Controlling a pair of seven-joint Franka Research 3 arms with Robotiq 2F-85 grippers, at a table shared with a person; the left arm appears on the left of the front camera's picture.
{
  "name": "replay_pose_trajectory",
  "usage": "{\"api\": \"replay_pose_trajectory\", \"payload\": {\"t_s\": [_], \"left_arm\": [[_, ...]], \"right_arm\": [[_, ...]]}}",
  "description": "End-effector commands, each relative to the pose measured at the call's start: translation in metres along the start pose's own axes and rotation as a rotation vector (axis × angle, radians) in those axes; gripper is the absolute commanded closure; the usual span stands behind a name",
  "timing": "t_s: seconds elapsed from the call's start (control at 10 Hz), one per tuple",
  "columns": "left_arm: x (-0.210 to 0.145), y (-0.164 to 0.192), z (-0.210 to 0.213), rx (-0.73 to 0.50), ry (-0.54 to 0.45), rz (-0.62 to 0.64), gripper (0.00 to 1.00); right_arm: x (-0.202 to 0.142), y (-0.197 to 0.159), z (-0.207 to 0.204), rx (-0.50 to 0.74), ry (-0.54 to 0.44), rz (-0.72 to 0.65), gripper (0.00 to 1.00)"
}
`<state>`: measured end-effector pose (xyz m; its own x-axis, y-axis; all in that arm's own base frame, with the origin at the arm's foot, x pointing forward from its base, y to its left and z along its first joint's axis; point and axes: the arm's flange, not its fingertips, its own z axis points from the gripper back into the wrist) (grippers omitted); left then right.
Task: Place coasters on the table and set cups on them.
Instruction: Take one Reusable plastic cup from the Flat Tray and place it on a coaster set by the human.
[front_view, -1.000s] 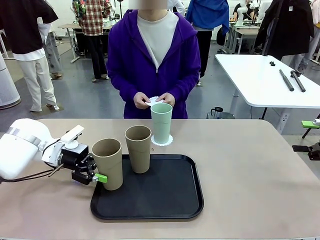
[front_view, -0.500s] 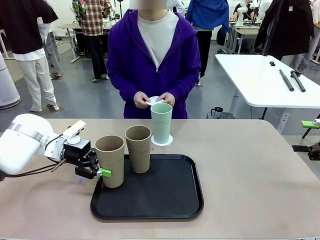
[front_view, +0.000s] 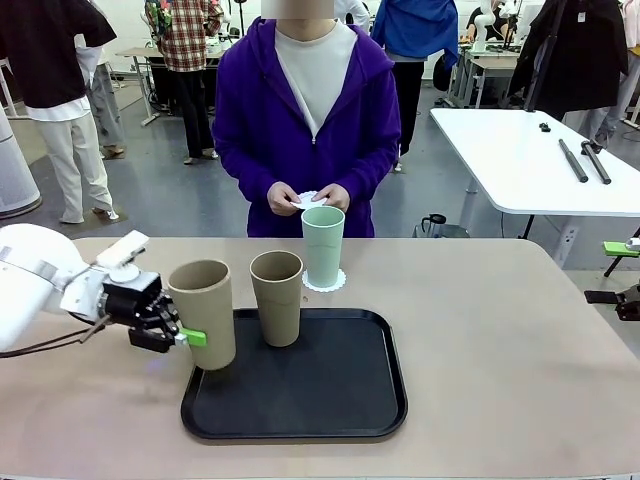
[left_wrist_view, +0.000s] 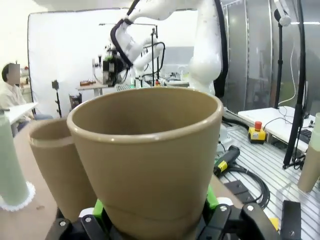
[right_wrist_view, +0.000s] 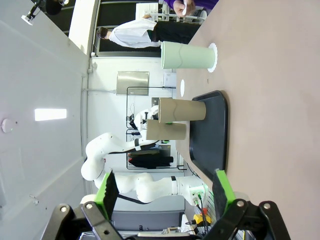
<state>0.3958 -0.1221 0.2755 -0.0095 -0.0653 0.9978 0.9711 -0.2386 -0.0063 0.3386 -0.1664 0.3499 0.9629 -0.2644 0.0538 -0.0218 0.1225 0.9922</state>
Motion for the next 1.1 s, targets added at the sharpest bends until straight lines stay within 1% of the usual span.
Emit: {"api": "replay_pose_trajectory", "payload": {"t_s": [0.0,0.1,0.2,0.4,0.5,0.6,0.8,0.9,1.0], "left_arm": [[0.087,-0.024,-0.001,0.052,0.002,-0.092,0.19],[0.119,-0.028,-0.005,0.061,0.019,-0.117,0.19],[0.140,-0.033,-0.008,0.082,0.036,-0.129,0.19],[0.167,-0.030,-0.012,0.115,0.067,-0.127,0.19],[0.165,-0.030,-0.012,0.132,0.099,-0.110,0.19],[0.170,-0.032,-0.005,0.068,0.049,-0.154,0.19],[0.170,-0.032,-0.005,0.068,0.049,-0.154,0.19],[0.173,-0.031,-0.007,0.083,0.075,-0.143,0.15],[0.158,-0.014,0.015,0.095,0.061,-0.126,0.15]], "right_arm": [[-0.003,0.001,0.001,0.000,0.011,0.007,0.00],[-0.003,0.001,0.001,0.000,0.011,0.007,0.00],[-0.003,0.001,0.001,0.000,0.011,0.007,0.00],[-0.003,0.001,0.001,0.000,0.011,0.007,0.00],[-0.003,0.001,0.001,0.000,0.011,0.007,0.00],[-0.003,0.001,0.001,0.000,0.011,0.007,0.00],[-0.003,0.001,0.001,0.000,0.011,0.007,0.00],[-0.003,0.001,0.001,0.000,0.011,0.007,0.00],[-0.003,0.001,0.001,0.000,0.011,0.007,0.00]]}}
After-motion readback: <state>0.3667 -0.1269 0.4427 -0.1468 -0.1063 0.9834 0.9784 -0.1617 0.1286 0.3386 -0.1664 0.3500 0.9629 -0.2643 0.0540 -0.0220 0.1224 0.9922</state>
